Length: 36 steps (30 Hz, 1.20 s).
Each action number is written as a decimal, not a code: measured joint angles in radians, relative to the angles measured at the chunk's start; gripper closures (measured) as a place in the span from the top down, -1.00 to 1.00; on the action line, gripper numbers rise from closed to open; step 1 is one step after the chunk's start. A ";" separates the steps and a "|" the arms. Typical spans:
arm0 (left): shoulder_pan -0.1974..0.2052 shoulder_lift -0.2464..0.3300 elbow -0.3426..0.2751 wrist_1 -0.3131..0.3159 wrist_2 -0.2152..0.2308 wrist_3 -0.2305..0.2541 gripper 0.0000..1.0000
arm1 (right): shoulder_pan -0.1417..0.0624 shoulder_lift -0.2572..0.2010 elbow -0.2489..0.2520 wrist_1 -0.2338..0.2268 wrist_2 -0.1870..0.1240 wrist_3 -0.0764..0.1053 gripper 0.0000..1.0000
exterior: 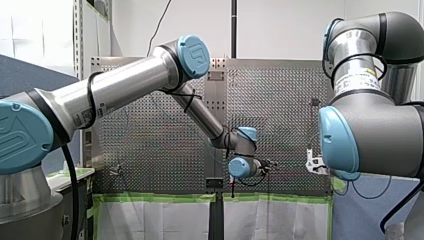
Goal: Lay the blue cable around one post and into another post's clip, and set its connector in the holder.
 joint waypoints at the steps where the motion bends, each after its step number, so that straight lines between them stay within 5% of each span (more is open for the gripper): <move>1: 0.000 0.000 0.000 0.000 -0.004 0.000 1.00 | 0.000 0.000 0.000 0.000 0.000 0.000 -1.00; 36: 0.000 0.001 -0.001 -0.003 -0.014 -0.001 1.00 | 0.004 0.000 0.000 0.001 -0.001 0.000 -1.00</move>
